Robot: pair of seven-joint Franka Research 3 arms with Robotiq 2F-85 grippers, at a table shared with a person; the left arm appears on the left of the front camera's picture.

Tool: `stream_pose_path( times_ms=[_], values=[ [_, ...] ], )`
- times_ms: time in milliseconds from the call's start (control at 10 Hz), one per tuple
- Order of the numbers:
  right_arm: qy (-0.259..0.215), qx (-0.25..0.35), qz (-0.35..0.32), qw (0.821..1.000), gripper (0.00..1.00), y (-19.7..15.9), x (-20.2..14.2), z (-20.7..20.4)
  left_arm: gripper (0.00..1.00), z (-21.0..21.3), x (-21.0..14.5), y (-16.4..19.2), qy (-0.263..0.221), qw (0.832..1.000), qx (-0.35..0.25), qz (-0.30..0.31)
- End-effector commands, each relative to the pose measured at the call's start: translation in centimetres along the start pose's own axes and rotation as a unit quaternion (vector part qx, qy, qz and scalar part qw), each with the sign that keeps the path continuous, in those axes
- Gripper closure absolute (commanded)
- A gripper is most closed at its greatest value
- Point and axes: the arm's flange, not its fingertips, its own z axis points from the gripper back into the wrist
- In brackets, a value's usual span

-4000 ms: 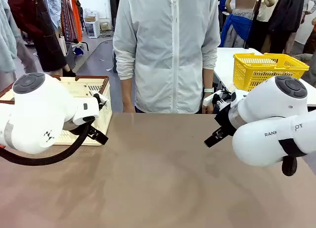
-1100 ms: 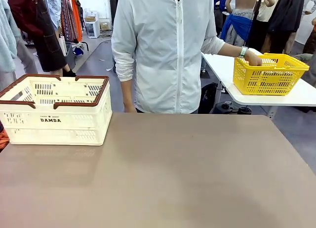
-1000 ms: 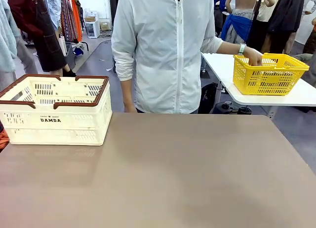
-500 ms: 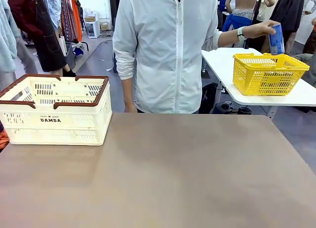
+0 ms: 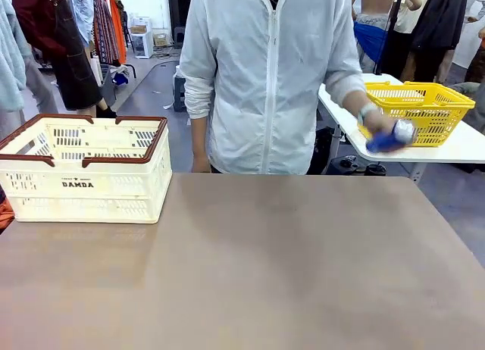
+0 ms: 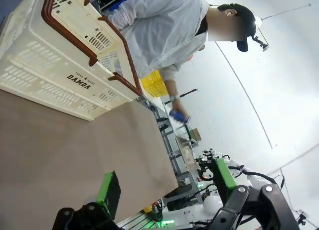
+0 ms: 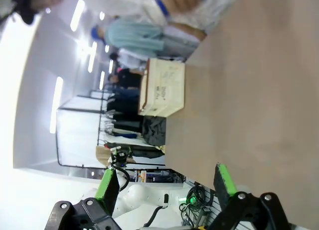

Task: Place the drinks into the Shopping basket.
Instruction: Pick up one drink and place it into the Shopping basket.

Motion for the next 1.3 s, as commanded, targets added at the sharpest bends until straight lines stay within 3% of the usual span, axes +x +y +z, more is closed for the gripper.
stream_pose_path(
  times_ms=[0, 1200],
  values=[
    [0.000, 0.005, -0.001, 1.000, 0.00, 0.33, 0.23, -0.04, 0.00, -0.14, 0.25, -0.01, -0.006, 1.000, -0.009, -0.013],
    [0.000, 0.005, -0.001, 1.000, 0.00, 0.33, 0.23, -0.04, 0.00, -0.14, 0.25, -0.01, -0.006, 1.000, -0.009, -0.013]
  ],
)
